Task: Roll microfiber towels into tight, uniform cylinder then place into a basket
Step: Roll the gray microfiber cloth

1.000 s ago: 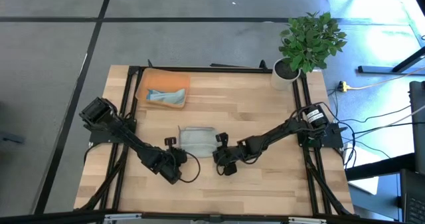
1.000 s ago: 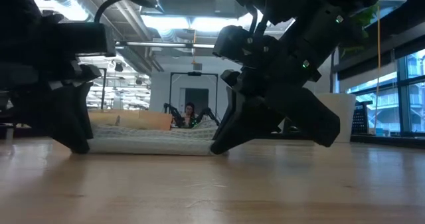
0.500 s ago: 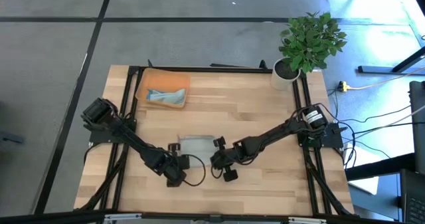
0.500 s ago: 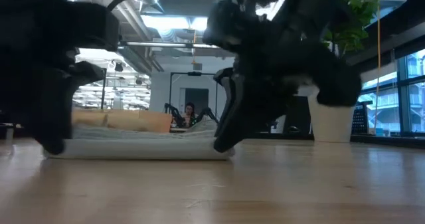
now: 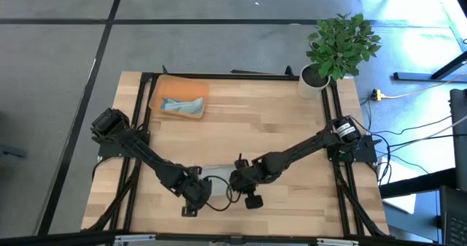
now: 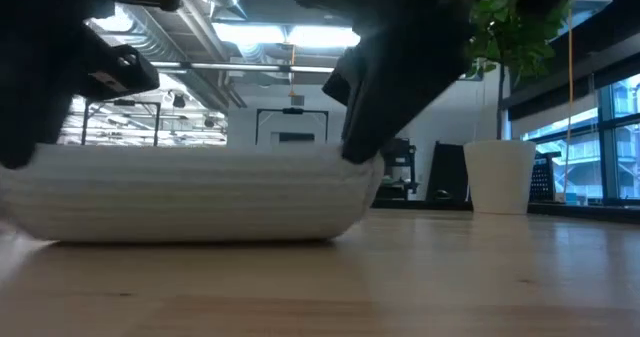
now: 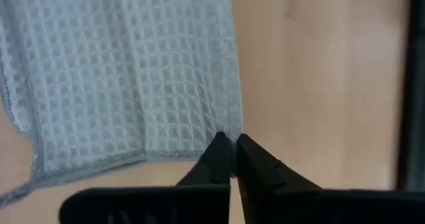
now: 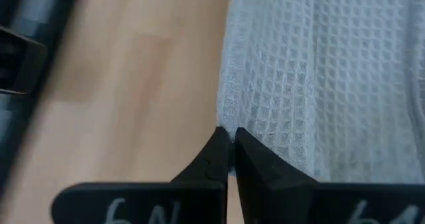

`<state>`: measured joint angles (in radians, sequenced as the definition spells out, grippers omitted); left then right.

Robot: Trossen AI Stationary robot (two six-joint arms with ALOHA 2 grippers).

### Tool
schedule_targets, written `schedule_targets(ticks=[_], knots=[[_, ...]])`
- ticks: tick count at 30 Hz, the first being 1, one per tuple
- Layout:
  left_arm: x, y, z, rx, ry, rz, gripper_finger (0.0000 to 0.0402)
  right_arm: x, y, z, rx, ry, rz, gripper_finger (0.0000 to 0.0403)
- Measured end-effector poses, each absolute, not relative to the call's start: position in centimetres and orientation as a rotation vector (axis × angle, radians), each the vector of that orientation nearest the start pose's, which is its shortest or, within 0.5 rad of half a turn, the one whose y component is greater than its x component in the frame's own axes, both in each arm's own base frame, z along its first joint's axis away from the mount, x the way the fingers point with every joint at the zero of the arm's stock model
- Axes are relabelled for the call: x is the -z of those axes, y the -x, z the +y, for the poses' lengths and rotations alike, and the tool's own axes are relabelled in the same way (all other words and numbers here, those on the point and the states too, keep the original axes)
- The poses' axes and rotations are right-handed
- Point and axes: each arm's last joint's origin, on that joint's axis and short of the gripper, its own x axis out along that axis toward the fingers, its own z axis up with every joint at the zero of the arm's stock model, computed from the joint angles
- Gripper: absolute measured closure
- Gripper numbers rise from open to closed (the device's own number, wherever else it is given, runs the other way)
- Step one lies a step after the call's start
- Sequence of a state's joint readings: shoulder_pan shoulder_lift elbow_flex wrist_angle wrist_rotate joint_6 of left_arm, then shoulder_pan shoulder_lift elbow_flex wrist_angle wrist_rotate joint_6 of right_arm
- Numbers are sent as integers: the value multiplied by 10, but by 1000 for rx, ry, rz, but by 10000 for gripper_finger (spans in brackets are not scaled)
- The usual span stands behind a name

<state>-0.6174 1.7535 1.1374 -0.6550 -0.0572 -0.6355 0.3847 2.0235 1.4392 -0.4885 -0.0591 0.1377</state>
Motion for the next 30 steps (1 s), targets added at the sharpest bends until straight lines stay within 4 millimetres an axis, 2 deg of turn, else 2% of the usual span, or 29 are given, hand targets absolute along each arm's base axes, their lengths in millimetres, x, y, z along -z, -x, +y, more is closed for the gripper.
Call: schedule_targets(ticks=[4, 8, 16, 19, 22, 30], knots=[[-180, -273, -191, 137, 179, 1318, 401, -173, -389, 163, -443, -36, 1088, 391], [-180, -277, -185, 158, 234, 1350, 401, -174, -392, 158, -425, -82, 1081, 391], [-178, -286, -159, 110, 274, 1404, 401, -173, -401, 130, -304, -219, 1105, 391], [-178, -288, -154, 141, 309, 1432, 401, -173, -403, 119, -288, -260, 1118, 391], [-180, -289, -157, 203, 335, 1433, 402, -174, -403, 116, -382, -323, 1144, 391], [-185, -287, -183, 376, 360, 1365, 401, -178, -401, 132, -565, -359, 1124, 391]])
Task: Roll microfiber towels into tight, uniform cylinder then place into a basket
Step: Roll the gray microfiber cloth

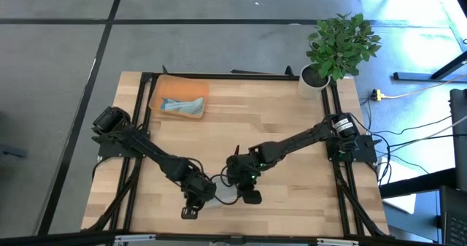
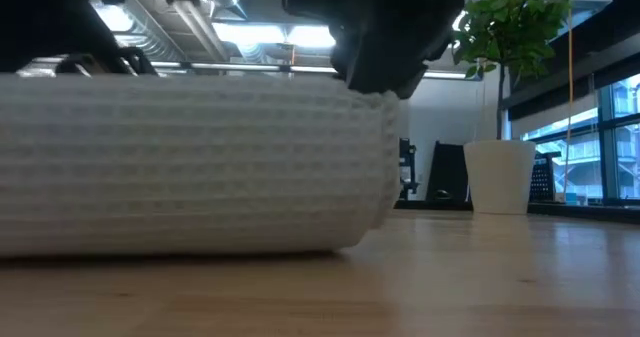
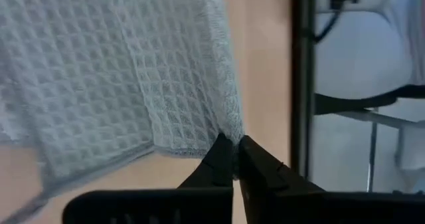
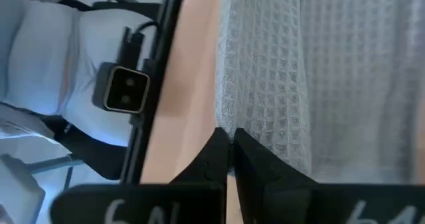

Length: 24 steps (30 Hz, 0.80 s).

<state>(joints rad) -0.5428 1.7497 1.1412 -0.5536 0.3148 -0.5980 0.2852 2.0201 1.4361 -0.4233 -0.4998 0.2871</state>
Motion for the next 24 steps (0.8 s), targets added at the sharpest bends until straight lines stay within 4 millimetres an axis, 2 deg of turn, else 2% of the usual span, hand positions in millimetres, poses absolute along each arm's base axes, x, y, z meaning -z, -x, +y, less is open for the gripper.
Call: schedule_targets(ticks=[4, 10, 18, 24], knots=[[-188, -286, -187, 387, 320, 1351, 401, -179, -403, 131, -562, -384, 1105, 391], [-182, -283, -183, 312, 341, 1374, 401, -176, -411, 109, -352, -463, 1107, 391], [-166, -280, -166, 218, 378, 1425, 401, -158, -417, 96, -330, -500, 1142, 391], [-168, -282, -171, 296, 427, 1420, 401, -158, -418, 94, -367, -516, 1145, 391]])
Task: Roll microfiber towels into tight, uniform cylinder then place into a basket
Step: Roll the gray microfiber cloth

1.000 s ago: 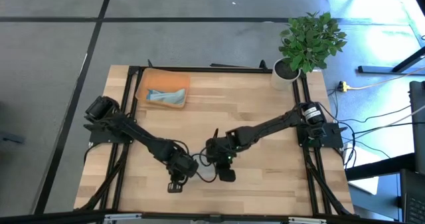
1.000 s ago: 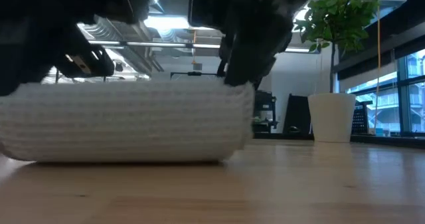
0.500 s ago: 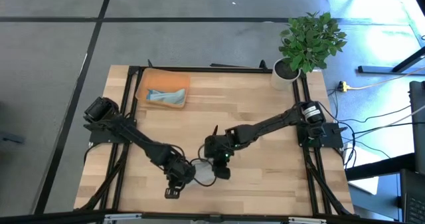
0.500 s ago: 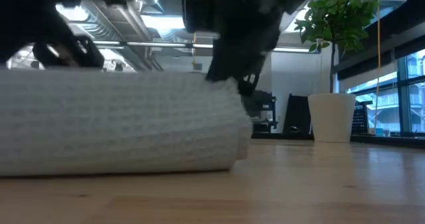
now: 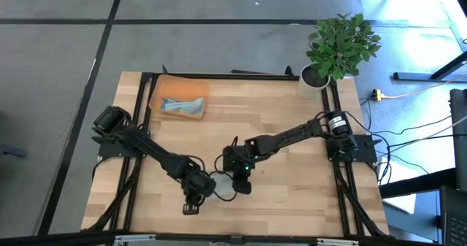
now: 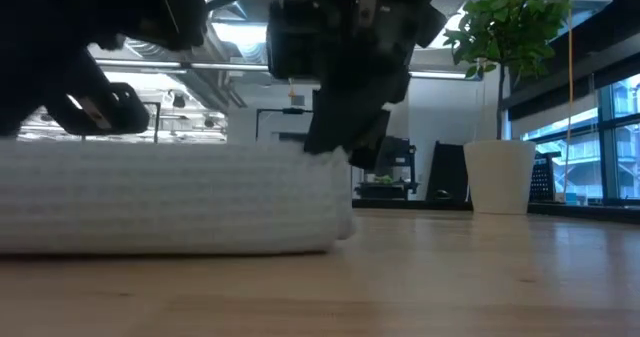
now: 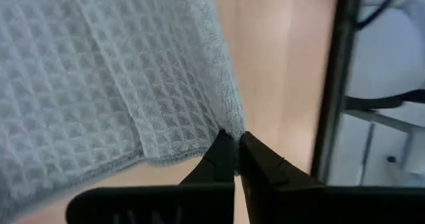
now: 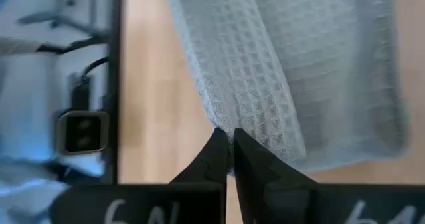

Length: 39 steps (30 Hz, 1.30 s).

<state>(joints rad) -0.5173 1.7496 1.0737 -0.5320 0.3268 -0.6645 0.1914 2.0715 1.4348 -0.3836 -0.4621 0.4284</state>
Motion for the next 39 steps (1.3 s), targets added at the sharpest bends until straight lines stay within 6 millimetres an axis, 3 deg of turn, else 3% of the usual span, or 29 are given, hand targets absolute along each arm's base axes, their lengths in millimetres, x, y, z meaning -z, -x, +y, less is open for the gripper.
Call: schedule_targets(ticks=[7, 14, 26, 39], knots=[[-173, -280, -186, 441, 459, 1400, 401, -163, -414, 116, -543, -534, 1149, 391], [-176, -283, -190, 593, 431, 1344, 401, -163, -416, 115, -443, -534, 1132, 391], [-176, -284, -190, 583, 429, 1343, 401, -163, -424, 95, -286, -547, 1071, 391], [-179, -282, -187, 487, 409, 1324, 401, -162, -420, 98, -345, -553, 1107, 391]])
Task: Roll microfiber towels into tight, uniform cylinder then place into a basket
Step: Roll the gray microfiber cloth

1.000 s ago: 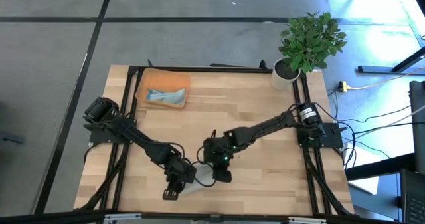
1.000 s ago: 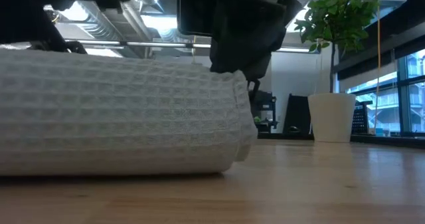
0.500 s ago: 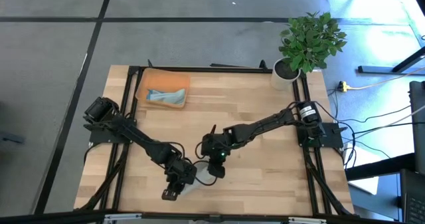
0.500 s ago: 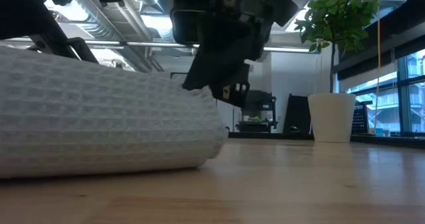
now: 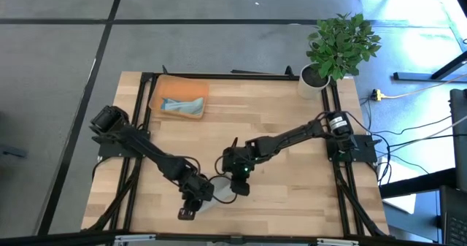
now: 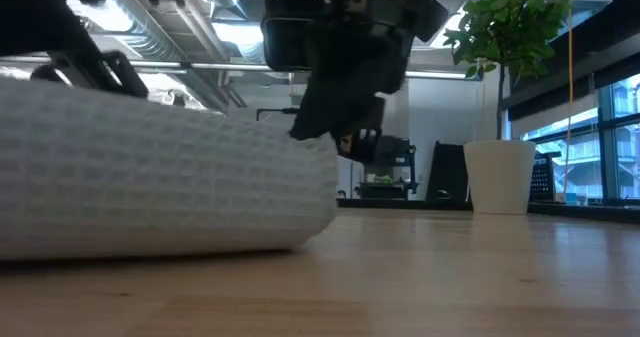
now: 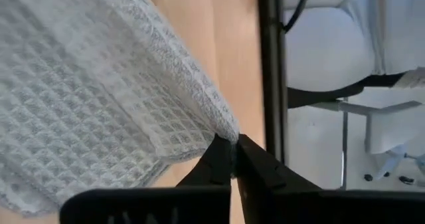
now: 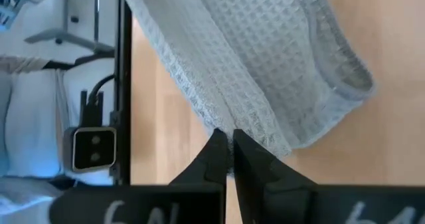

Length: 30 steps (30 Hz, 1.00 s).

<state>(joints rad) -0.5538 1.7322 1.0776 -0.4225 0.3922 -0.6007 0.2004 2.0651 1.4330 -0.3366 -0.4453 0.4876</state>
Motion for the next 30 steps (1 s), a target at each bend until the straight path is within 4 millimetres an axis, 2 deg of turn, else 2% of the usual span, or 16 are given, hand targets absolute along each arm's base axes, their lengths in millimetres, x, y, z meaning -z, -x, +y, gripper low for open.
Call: schedule_targets(ticks=[6, 11, 18, 30], knots=[[-197, -272, -191, 408, 451, 1283, 401, -162, -413, 118, -455, -548, 1161, 391], [-200, -266, -196, 326, 454, 1262, 401, -163, -408, 134, -498, -539, 1173, 391], [-193, -257, -188, 101, 389, 1311, 401, -164, -409, 132, -479, -553, 1168, 391], [-191, -257, -180, -23, 356, 1298, 401, -163, -410, 130, -467, -555, 1172, 391]])
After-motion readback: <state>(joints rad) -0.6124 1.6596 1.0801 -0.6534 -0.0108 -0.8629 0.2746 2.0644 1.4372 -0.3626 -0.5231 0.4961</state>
